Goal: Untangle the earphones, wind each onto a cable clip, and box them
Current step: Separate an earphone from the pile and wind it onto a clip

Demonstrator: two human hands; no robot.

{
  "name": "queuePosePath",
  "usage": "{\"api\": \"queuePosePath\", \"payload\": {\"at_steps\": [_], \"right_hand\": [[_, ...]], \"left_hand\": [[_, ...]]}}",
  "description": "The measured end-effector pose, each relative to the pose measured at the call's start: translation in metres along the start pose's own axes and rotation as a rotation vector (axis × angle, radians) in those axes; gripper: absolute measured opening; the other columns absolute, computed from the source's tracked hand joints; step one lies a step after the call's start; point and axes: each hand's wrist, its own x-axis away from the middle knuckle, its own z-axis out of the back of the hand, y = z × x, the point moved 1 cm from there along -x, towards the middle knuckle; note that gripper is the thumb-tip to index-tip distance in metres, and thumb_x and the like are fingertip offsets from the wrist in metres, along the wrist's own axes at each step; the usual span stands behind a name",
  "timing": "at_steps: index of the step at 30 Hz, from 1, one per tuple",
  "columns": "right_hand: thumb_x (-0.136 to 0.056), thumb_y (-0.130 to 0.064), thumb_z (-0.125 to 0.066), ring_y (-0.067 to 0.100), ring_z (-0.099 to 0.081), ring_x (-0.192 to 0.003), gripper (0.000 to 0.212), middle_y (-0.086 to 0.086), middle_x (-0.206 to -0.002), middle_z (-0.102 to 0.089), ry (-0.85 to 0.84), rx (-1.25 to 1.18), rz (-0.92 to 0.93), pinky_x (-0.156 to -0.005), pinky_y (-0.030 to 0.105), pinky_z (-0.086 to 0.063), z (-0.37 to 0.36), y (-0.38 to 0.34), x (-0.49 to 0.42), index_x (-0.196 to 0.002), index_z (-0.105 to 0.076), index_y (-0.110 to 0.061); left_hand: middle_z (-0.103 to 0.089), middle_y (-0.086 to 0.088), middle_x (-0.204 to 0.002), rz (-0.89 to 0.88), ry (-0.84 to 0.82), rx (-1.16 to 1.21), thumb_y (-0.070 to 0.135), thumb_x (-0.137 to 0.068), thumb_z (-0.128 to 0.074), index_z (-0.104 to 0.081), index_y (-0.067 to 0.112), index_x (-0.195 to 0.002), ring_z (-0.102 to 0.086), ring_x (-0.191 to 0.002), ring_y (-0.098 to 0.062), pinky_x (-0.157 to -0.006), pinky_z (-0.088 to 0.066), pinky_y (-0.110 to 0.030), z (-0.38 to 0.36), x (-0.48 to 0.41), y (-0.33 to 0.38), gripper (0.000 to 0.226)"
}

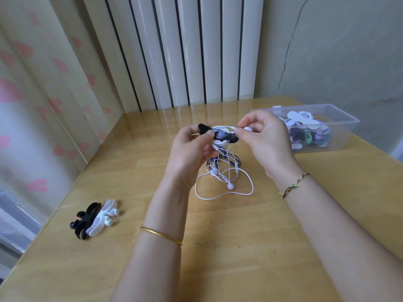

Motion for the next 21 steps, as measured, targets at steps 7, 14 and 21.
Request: {"api": "queuePosePath", "payload": {"at_steps": [7, 14, 21], "right_hand": [[-0.083, -0.017, -0.069, 0.011, -0.059, -0.067, 0.01, -0.008, -0.067, -0.063, 0.039, 0.091, 0.057, -0.07, 0.029, -0.052, -0.007, 0.0, 0.004, -0.074, -0.066, -0.019], [-0.092, -0.021, -0.058, 0.03, -0.059, -0.083, 0.032, 0.021, -0.079, -0.062, -0.035, 0.151, 0.131, -0.077, 0.039, -0.048, -0.012, 0.002, 0.009, -0.078, -0.067, 0.006], [-0.085, -0.016, -0.066, 0.02, -0.068, -0.078, 0.014, 0.005, -0.077, -0.07, -0.029, 0.111, -0.02, -0.072, 0.03, -0.051, -0.006, 0.009, 0.0, -0.09, -0.053, -0.016]], "left_hand": [[-0.06, -0.014, -0.094, -0.079, 0.125, 0.015, -0.001, -0.092, -0.055, -0.052, 0.007, -0.097, -0.063, -0.057, -0.012, -0.057, -0.054, -0.022, -0.002, 0.0, 0.0, 0.01], [-0.056, -0.024, -0.106, -0.121, 0.193, 0.078, 0.0, -0.092, -0.056, -0.049, 0.008, -0.095, -0.066, -0.077, -0.024, -0.073, -0.06, -0.033, -0.007, 0.002, -0.002, 0.011], [-0.058, -0.01, -0.087, -0.191, 0.119, -0.101, 0.004, -0.089, -0.061, -0.051, 0.016, -0.091, -0.061, -0.057, -0.005, -0.053, -0.047, -0.017, -0.017, 0.005, -0.009, 0.016]]}}
